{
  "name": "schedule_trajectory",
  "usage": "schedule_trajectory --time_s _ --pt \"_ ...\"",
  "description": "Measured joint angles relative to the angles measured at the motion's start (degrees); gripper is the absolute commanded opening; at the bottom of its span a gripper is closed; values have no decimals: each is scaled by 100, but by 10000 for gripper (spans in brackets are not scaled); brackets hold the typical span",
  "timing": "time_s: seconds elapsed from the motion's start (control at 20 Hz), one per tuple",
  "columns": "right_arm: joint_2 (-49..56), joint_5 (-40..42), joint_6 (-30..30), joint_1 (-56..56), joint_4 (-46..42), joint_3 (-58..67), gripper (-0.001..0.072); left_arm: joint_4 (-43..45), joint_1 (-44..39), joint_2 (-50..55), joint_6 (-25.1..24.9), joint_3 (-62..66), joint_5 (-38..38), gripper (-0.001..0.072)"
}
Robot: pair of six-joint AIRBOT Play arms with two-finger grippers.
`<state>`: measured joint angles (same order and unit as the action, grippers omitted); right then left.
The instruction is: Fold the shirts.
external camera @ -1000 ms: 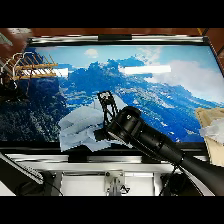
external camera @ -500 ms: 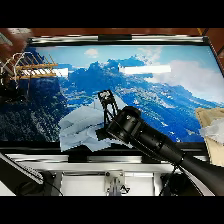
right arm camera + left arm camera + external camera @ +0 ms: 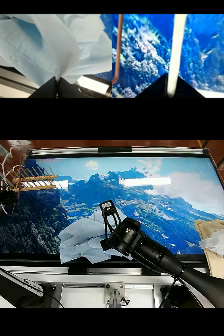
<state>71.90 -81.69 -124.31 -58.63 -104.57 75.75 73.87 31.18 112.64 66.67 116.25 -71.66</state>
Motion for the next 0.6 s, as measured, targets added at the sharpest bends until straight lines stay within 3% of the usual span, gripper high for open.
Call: schedule_trajectory --time_s 0.35,0.6 --pt "-28 -68 -52 39 -494 280 82 -20 -221 -927 -2 13 37 43" --pt "-256 -109 0 776 -809 922 82 -358 -848 -1810 -7 9 -114 42"
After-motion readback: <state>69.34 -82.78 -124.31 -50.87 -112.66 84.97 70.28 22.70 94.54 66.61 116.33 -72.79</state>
